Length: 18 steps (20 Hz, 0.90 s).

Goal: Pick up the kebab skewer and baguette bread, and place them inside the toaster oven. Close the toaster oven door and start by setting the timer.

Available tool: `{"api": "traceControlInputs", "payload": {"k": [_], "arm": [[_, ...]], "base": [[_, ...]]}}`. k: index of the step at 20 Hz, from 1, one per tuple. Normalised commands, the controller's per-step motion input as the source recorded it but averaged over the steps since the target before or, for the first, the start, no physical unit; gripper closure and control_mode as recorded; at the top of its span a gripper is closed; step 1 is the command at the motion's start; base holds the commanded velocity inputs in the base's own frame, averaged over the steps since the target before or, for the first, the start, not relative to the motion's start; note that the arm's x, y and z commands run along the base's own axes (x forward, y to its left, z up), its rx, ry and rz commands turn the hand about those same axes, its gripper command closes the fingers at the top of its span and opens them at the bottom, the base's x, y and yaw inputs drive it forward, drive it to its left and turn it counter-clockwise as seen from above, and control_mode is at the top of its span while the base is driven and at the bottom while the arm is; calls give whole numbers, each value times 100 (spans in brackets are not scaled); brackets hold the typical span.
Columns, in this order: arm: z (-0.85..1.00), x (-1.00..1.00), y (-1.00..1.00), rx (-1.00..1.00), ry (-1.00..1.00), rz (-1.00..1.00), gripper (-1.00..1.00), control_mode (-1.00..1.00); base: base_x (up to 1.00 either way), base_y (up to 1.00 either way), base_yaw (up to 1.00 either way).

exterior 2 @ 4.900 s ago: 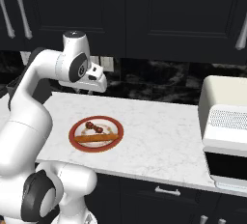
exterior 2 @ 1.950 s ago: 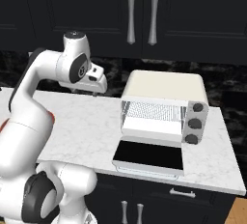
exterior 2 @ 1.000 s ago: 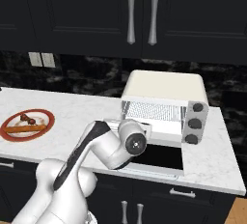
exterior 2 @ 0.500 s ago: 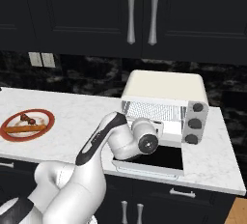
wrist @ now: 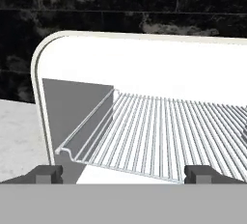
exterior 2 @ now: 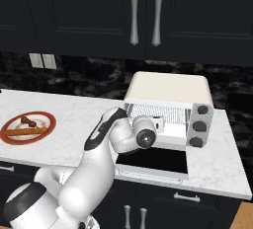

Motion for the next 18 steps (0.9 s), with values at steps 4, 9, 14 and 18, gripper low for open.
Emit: {"api": "traceControlInputs", "payload": {"k": [4, 9, 14, 18], "arm": [[-19, 12, -15, -11, 0, 0, -100, -100], [0, 26, -20, 0, 0, 0, -100, -100], [-7, 14, -22, 0, 0, 0, -100, -100], [-12, 28, -6, 0, -2, 0, -100, -100]], "base": [[0, 0, 0], [0, 0, 0], [0, 0, 0], [0, 0, 0]]}}
